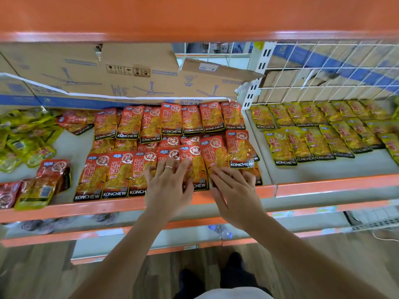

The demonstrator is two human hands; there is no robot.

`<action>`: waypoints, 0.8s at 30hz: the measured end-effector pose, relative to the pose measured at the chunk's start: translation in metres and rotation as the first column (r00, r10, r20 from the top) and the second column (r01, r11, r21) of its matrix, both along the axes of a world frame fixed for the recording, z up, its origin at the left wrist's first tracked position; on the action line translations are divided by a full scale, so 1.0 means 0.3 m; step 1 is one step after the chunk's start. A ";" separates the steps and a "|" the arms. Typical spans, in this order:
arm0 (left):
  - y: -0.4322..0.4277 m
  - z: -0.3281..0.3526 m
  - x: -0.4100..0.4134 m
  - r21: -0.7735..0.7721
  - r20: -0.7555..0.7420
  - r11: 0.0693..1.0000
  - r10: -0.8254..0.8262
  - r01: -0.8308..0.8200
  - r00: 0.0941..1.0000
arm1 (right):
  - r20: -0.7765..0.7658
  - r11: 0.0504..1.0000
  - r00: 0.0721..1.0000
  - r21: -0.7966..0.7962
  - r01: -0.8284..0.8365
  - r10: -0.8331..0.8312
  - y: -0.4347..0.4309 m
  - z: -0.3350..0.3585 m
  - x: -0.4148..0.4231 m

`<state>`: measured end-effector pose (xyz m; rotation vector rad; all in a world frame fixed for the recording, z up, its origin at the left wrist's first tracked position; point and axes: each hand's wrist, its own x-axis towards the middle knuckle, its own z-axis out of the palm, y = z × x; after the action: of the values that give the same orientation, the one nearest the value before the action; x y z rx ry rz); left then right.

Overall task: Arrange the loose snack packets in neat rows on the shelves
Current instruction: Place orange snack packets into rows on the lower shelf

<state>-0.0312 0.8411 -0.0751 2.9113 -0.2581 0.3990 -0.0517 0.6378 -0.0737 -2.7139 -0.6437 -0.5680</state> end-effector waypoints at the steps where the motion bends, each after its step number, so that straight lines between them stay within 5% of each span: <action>1: 0.000 0.001 0.000 0.004 -0.003 1.000 0.003 -0.003 1.000 | 0.006 1.000 1.000 0.013 -0.019 0.019 -0.001 -0.002 -0.008; 6: -0.008 0.014 -0.010 0.012 0.003 1.000 0.012 -0.012 1.000 | 0.035 0.994 0.997 0.081 -0.073 0.071 -0.032 0.010 -0.018; 10: -0.015 0.026 -0.006 -0.048 0.032 0.999 -0.023 0.025 0.999 | 0.012 0.953 0.980 0.234 0.191 -0.200 -0.074 0.071 0.048; 15: -0.091 0.046 0.019 0.002 -0.086 0.992 -0.124 0.124 0.989 | -0.340 0.814 0.810 0.174 0.554 -0.478 -0.118 0.132 0.183; 24: -0.150 0.042 0.058 0.030 -0.161 0.986 -0.158 0.165 0.974 | -0.567 0.809 0.703 0.104 0.578 -0.429 -0.143 0.151 0.248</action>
<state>-0.0138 0.7960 -0.0625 2.9157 -0.4802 0.1373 0.0228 0.5949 -0.0285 -2.5728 0.3316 0.0044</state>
